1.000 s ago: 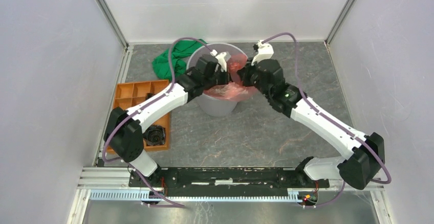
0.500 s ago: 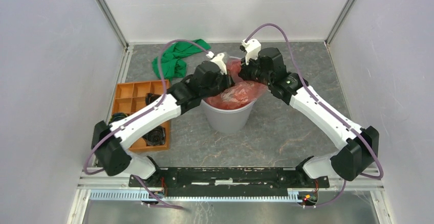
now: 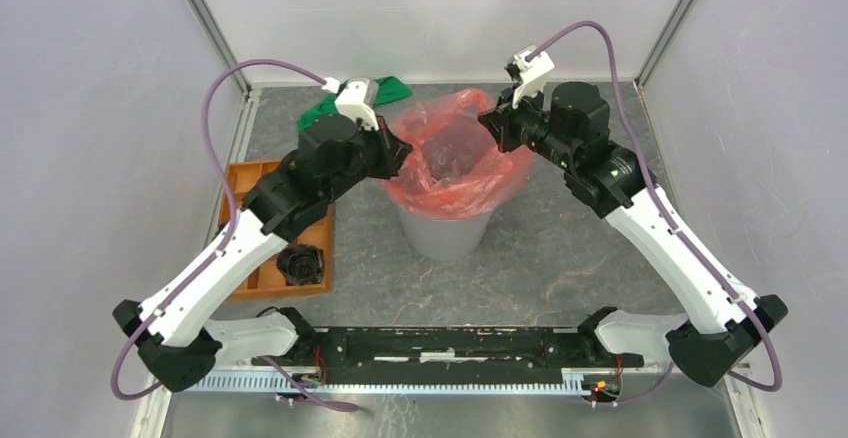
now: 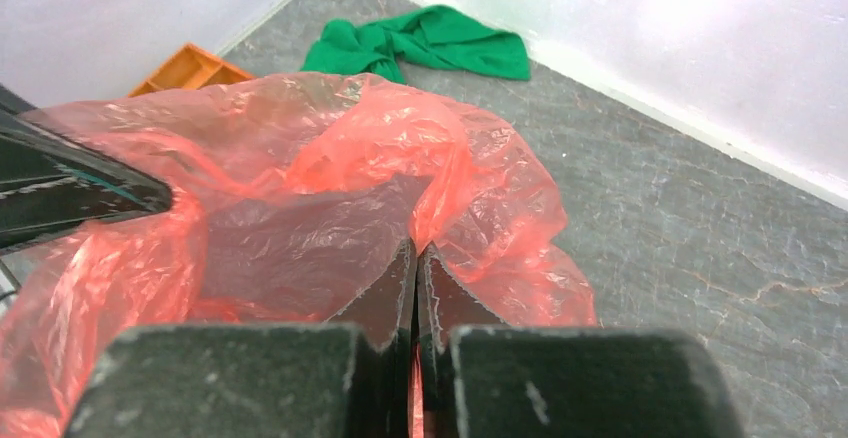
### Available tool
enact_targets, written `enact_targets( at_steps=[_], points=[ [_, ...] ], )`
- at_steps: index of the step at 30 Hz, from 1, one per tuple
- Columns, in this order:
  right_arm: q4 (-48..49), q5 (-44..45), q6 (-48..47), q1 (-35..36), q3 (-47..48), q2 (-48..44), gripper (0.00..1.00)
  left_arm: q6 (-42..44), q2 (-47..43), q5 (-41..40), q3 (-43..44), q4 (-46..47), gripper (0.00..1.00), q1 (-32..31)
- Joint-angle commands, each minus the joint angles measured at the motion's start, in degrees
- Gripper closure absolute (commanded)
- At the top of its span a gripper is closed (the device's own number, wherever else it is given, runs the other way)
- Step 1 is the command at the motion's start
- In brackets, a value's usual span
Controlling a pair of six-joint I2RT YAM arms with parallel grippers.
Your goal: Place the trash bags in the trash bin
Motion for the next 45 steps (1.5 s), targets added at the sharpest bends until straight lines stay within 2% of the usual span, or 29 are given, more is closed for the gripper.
enact_targets(
  at_steps=[1, 5, 7, 9, 14, 16, 19, 21, 24, 26, 29, 31, 34, 37, 39, 41, 43, 45],
  points=[
    [5.0, 2.7, 3.2, 0.0, 0.2, -2.4, 1.00, 4.7, -5.2, -4.0, 0.0, 4.9, 0.98, 0.1],
    [9.9, 3.0, 4.2, -0.1, 0.3, -4.5, 1.00, 4.7, -8.7, -6.8, -2.4, 11.2, 0.98, 0.1],
    [11.0, 3.1, 3.9, -0.1, 0.7, -5.2, 0.96, 4.7, -9.7, -7.5, -3.0, 13.5, 0.98, 0.1],
    [9.9, 4.3, 2.6, 0.0, 1.2, -5.9, 0.90, 4.7, -10.9, -7.8, -3.9, 15.8, 0.98, 0.1],
    [5.1, 14.4, -2.4, -0.1, -1.0, -9.5, 0.92, 3.8, -15.3, -7.7, -8.5, 18.6, 0.98, 0.1],
    [4.0, 12.7, -3.4, -0.1, -1.4, -10.6, 0.91, 3.3, -17.7, -8.0, -10.8, 18.9, 0.98, 0.1],
    [2.3, 5.0, -4.2, 0.0, -1.0, -10.8, 0.82, 2.2, -21.5, -8.5, -14.0, 20.0, 0.98, 0.1],
    [-0.9, 5.4, -4.1, 0.0, 0.5, -10.6, 0.76, 1.4, -23.1, -7.3, -15.2, 21.2, 0.98, 0.1],
    [-6.6, 12.7, -5.6, -0.1, 3.6, -10.2, 0.56, -0.3, -23.6, -3.0, -16.1, 23.9, 0.98, 0.1],
    [-10.4, 18.6, -7.5, 0.0, 7.1, -9.6, 0.46, -1.1, -23.1, -1.1, -16.0, 24.9, 0.98, 0.1],
    [-16.3, 21.3, -8.5, 0.0, 13.4, -8.7, 0.35, -1.9, -21.8, 1.0, -15.4, 25.4, 0.98, 0.1],
    [-18.7, 20.3, -8.9, 0.0, 17.4, -8.0, 0.29, -1.9, -21.6, 1.6, -15.1, 25.4, 0.98, 0.1],
    [-19.2, 9.2, -8.3, 0.1, 20.1, -6.6, 0.23, -1.9, -21.7, 0.8, -15.3, 25.2, 0.98, 0.1],
    [-15.1, -6.1, -4.1, 0.3, 16.0, -4.8, 0.30, -2.1, -22.0, -0.4, -15.7, 24.7, 0.98, 0.1],
    [-12.7, -11.9, -2.5, 2.3, 12.3, -3.9, 0.37, -2.4, -22.2, -2.0, -15.7, 23.6, 0.98, 0.1],
    [-11.2, -8.1, -3.9, 7.9, 8.8, -4.1, 0.34, -2.6, -22.2, -3.6, -15.7, 22.3, 0.98, 0.1],
    [-10.6, -4.0, -5.6, 12.6, 6.1, -4.3, 0.27, -2.9, -21.8, -4.2, -15.3, 21.4, 0.98, 0.1],
    [-9.5, -4.6, -8.8, 14.4, 2.7, -4.2, 0.18, -3.1, -21.1, -4.2, -14.4, 20.4, 0.98, 0.1]
  ],
)
